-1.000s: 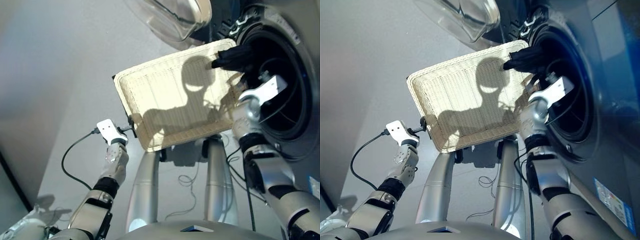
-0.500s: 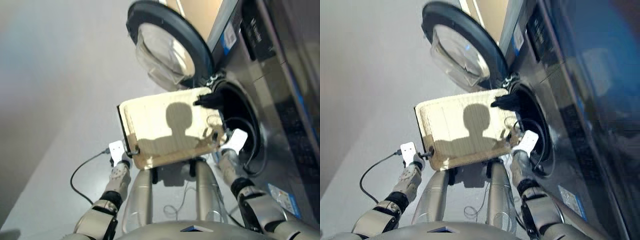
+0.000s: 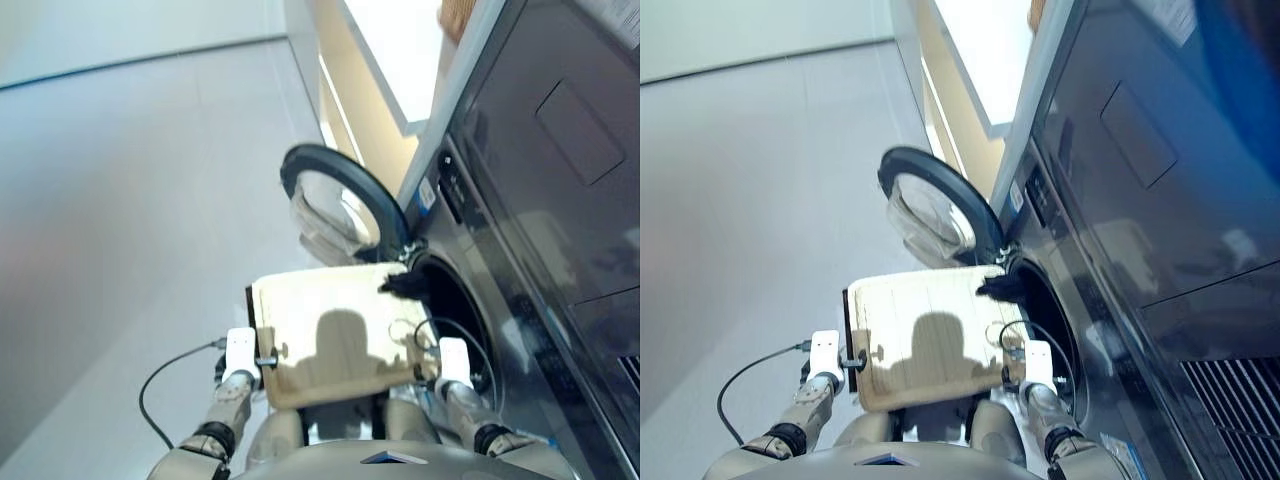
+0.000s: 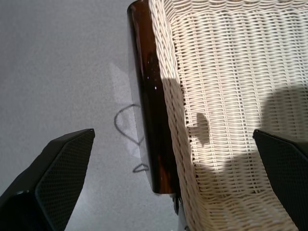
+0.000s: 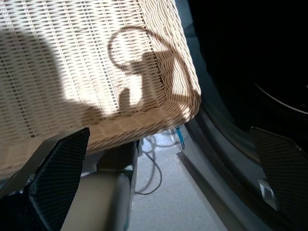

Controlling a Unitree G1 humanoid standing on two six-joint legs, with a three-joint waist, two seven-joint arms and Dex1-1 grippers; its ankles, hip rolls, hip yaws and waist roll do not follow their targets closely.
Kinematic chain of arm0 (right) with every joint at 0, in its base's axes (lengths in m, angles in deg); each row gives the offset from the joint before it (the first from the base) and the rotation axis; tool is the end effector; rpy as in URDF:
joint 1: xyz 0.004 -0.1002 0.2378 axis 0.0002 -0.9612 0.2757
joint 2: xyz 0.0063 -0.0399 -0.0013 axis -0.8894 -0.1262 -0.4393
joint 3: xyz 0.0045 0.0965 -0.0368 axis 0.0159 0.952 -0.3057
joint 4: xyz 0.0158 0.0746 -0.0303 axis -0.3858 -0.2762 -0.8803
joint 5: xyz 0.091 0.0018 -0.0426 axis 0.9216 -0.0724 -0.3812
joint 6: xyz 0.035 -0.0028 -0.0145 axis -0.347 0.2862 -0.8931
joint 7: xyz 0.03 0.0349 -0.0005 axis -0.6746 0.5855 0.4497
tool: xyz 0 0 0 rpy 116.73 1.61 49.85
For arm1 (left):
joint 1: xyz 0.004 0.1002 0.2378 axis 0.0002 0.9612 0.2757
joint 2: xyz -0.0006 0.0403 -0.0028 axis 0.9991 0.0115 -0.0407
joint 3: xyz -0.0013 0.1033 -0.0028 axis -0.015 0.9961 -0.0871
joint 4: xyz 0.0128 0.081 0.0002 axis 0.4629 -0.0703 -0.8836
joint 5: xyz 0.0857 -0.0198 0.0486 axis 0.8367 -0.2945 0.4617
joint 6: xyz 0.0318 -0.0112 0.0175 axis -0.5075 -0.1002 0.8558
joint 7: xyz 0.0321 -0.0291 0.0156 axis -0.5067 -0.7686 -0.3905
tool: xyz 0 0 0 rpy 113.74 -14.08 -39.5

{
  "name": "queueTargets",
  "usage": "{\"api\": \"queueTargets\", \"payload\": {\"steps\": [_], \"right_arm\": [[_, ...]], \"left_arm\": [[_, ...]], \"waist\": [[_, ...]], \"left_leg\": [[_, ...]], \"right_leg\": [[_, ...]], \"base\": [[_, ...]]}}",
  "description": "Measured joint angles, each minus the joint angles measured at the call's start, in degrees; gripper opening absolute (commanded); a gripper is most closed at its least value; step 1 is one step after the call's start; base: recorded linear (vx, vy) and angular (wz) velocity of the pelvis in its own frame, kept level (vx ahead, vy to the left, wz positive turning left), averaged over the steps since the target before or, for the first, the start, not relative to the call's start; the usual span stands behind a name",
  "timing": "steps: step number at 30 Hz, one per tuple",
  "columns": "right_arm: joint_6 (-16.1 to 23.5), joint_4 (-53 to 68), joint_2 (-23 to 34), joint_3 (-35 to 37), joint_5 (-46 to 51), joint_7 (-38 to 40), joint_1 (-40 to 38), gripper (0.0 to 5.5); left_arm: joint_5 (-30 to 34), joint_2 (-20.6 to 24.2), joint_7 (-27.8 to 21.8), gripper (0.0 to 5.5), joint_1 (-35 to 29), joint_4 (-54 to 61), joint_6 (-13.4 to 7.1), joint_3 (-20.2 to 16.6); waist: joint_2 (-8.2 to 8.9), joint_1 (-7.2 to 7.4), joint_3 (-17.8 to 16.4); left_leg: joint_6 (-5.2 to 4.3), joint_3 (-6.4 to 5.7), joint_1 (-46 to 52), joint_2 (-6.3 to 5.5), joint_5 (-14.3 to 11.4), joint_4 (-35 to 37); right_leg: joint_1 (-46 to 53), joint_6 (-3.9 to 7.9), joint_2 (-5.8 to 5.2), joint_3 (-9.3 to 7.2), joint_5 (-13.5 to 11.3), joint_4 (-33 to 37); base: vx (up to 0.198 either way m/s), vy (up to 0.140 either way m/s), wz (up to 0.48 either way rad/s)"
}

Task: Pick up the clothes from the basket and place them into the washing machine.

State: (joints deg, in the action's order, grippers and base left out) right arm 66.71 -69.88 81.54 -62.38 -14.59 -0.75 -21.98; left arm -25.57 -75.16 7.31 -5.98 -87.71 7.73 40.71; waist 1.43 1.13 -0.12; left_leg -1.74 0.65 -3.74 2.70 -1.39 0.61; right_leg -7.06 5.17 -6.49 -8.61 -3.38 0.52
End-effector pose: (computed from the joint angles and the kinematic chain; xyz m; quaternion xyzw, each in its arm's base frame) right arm 0.1026 -0.1946 -0.1135 -0.0161 0.4879 -0.0497 0.8713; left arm 0.1125 0.1935 -0.1068 0.0244 0.4206 0.0423 0.9059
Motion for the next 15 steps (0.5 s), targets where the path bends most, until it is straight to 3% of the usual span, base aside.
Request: {"api": "queueTargets", "payload": {"steps": [5,15], "right_arm": [[-0.9,0.1,0.0,-0.3,-3.9,-0.5,-1.7,5.50],[-1.0,0.1,-0.1,-0.5,-4.9,0.0,-3.4,5.50]], "left_arm": [[1.6,-0.3,-0.6,5.50,1.8,-0.1,0.1,0.0],[3.3,-0.3,-0.6,5.50,3.2,-0.5,0.2,-0.7]], "waist": [[-0.39,-0.14,1.8],[-0.54,-0.06,2.8]], "left_leg": [[-0.27,0.09,3.6,0.34,1.4,4.0],[-0.56,-0.05,7.0,0.65,1.3,4.6]], "right_leg": [[3.9,-0.45,0.22,-0.28,-2.1,4.4],[7.4,-0.41,0.84,-0.45,-1.9,4.5]], "base": [[0.014,0.005,-0.003],[0.045,0.004,0.007]]}}
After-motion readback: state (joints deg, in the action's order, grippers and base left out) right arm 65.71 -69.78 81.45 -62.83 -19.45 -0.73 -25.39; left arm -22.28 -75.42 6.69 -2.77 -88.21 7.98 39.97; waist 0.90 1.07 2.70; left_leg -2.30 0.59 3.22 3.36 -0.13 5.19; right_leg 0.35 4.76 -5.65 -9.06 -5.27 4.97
